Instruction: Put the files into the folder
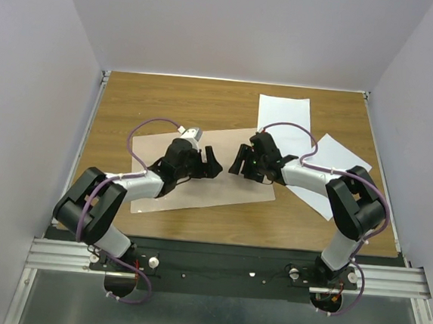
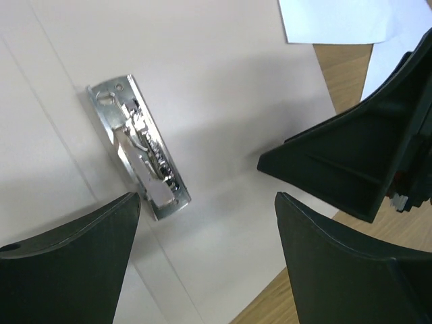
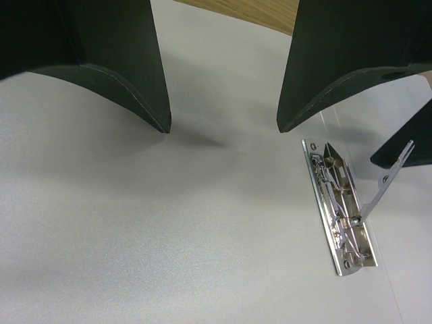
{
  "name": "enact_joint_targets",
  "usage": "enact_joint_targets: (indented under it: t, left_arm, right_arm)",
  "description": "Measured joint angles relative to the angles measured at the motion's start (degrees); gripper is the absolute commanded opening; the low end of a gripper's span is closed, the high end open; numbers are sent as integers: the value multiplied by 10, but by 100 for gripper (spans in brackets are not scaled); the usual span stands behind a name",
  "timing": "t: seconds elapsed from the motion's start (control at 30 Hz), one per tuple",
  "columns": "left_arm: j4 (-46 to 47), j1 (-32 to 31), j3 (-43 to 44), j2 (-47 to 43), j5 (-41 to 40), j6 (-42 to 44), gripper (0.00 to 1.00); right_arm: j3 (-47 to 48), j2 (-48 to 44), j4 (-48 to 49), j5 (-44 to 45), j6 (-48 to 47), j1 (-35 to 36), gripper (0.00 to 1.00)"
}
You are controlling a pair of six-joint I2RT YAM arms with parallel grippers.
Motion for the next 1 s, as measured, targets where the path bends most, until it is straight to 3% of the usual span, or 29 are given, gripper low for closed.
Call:
enact_joint_targets:
  t: [0.43,1.0]
  left_arm:
    - [57,33,28,60,84,22,90]
    - [81,71,95,128,104,14,90]
  right_arm:
    - [0,1,2,0,0,0,73]
    - [0,1,2,-1,0,0,73]
